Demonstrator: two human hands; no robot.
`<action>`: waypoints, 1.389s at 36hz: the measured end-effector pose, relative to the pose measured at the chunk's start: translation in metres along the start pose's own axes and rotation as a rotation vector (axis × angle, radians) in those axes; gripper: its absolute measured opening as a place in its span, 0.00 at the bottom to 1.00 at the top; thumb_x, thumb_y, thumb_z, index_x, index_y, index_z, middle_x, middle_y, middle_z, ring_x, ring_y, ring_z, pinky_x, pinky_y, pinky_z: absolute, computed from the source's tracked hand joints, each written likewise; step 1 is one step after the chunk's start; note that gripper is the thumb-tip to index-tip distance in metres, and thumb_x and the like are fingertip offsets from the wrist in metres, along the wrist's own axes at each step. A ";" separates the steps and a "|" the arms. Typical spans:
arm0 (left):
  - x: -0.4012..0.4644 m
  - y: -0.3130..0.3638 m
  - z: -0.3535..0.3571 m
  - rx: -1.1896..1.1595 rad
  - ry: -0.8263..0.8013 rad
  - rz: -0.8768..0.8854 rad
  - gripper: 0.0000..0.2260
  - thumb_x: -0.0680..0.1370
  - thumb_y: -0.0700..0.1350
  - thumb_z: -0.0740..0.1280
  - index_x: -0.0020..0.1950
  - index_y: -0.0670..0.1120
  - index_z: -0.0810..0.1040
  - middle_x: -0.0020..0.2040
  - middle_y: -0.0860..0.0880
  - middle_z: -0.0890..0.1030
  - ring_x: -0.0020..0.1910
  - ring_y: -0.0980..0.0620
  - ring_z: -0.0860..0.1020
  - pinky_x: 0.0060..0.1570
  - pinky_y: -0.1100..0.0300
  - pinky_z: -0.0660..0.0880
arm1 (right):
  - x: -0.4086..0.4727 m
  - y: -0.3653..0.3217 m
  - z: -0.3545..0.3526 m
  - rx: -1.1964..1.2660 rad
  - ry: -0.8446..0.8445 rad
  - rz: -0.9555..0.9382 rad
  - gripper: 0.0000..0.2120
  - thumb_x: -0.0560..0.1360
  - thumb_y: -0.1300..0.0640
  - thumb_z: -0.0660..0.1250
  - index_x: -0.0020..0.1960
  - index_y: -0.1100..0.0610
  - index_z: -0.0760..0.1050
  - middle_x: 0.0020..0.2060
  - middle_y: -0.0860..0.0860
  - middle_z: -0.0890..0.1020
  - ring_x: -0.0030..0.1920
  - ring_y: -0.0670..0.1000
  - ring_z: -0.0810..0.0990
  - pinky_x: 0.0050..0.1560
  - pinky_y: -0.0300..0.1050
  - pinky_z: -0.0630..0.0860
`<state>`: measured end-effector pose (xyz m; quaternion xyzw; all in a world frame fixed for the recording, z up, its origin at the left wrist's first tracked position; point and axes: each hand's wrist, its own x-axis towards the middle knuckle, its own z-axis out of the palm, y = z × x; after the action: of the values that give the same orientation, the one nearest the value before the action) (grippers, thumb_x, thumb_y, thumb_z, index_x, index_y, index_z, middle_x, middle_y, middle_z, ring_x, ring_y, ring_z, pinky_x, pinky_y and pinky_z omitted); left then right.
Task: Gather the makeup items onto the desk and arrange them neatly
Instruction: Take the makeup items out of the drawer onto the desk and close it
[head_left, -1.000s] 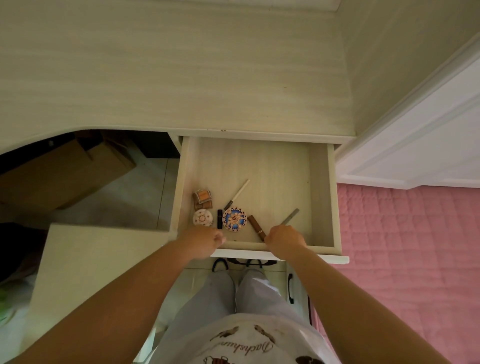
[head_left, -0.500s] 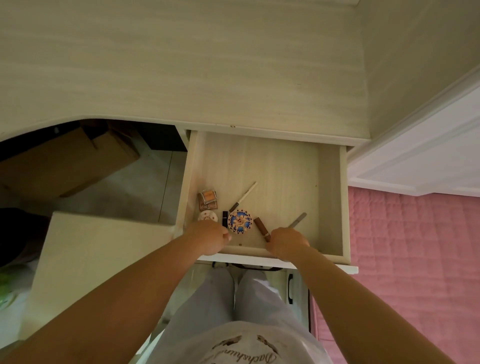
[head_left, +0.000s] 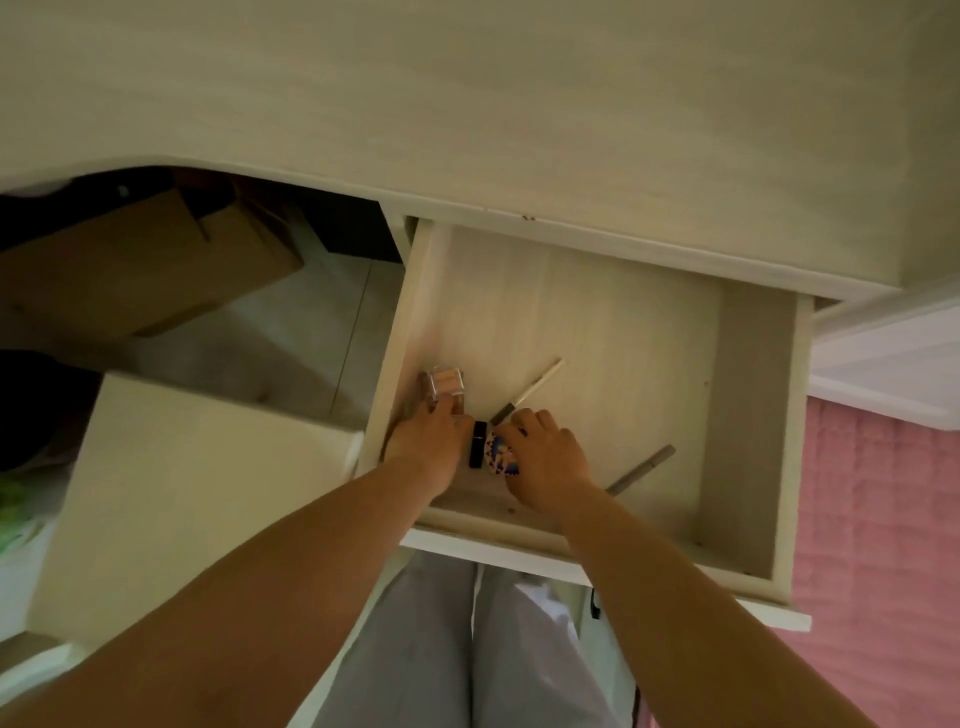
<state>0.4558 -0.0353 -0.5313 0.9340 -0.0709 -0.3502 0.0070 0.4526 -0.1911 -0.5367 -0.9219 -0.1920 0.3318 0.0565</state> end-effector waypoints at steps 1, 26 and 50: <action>0.002 -0.001 0.002 -0.011 0.007 0.003 0.16 0.80 0.41 0.58 0.67 0.51 0.68 0.71 0.45 0.59 0.61 0.41 0.69 0.50 0.50 0.74 | 0.003 0.001 0.002 0.007 0.006 0.005 0.28 0.74 0.53 0.64 0.72 0.51 0.59 0.68 0.52 0.63 0.67 0.55 0.62 0.58 0.48 0.68; 0.007 0.005 -0.009 -0.153 0.002 0.001 0.22 0.71 0.46 0.68 0.62 0.50 0.67 0.68 0.45 0.55 0.59 0.43 0.71 0.53 0.50 0.76 | 0.002 -0.007 -0.019 0.111 0.019 0.109 0.31 0.69 0.47 0.68 0.68 0.51 0.62 0.64 0.53 0.63 0.63 0.56 0.63 0.58 0.49 0.72; 0.015 -0.084 -0.288 -0.439 0.548 -0.050 0.28 0.67 0.48 0.73 0.63 0.49 0.65 0.58 0.48 0.69 0.54 0.44 0.75 0.48 0.54 0.73 | 0.051 -0.032 -0.306 0.061 0.467 -0.072 0.34 0.69 0.45 0.66 0.72 0.50 0.60 0.63 0.51 0.64 0.64 0.54 0.61 0.64 0.45 0.67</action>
<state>0.6667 0.0352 -0.3291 0.9709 0.0333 -0.0936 0.2179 0.6726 -0.1341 -0.3224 -0.9640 -0.1965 0.1132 0.1389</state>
